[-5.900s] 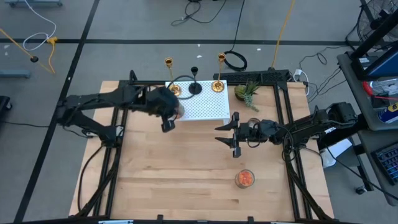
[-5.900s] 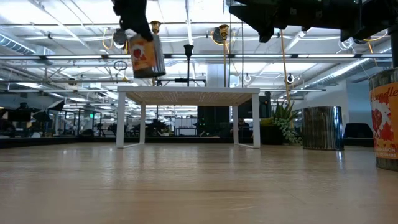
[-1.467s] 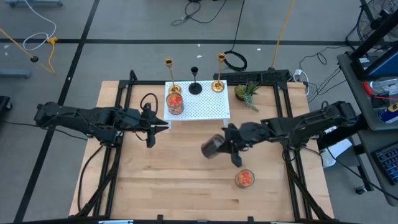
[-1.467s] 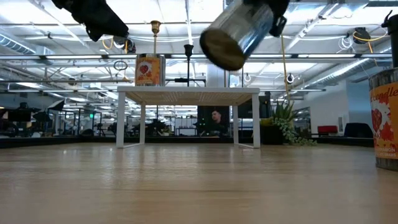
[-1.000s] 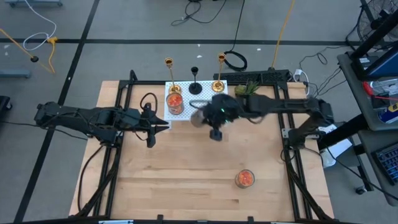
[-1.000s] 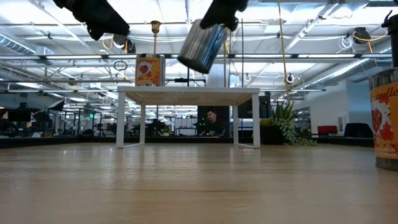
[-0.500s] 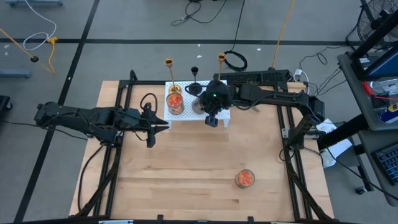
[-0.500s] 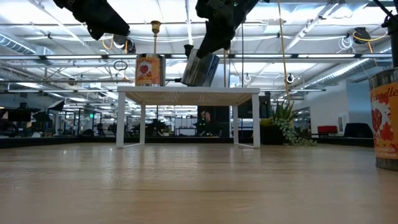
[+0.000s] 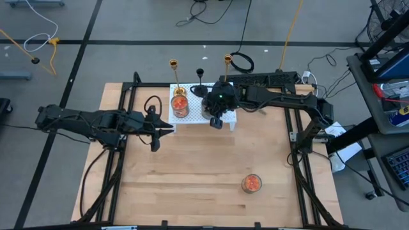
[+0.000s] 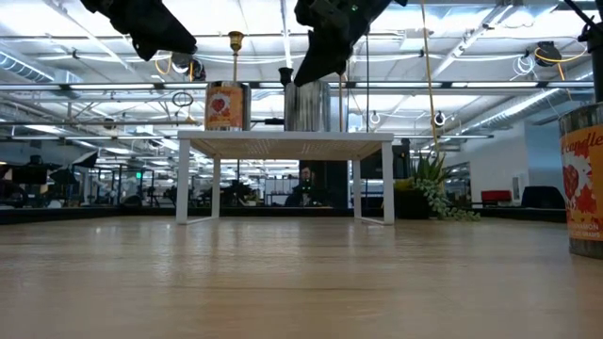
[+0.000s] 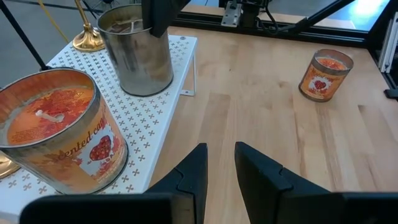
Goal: Pick & Place candle stick holders
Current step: Put the brown scented candle on the shelf
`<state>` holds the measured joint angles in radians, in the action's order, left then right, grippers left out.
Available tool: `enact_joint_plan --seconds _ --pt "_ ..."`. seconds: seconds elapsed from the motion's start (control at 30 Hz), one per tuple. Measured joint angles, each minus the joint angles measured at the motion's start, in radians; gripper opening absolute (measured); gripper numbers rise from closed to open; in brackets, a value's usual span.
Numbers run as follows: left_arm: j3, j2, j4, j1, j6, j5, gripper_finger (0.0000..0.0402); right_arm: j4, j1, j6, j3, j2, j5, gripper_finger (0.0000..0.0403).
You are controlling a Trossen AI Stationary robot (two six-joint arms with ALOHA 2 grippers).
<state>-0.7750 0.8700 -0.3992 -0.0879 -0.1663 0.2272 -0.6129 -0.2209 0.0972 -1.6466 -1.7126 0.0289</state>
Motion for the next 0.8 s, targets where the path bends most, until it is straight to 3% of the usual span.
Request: enact_joint_plan --seconds 0.4,0.7,0.8 --pt "0.000 0.000 -0.001 0.000 -0.005 0.000 0.0088 0.110 -0.002 0.101 0.000 0.000 -0.001 0.0082" --pt "0.000 0.000 -0.026 0.000 -0.001 0.000 0.0088 -0.087 0.051 0.082 0.019 0.101 -0.008 0.0102" --pt "0.000 0.000 -0.027 0.000 -0.001 0.000 0.0088 -0.097 0.070 0.025 0.076 0.141 -0.069 0.0121"
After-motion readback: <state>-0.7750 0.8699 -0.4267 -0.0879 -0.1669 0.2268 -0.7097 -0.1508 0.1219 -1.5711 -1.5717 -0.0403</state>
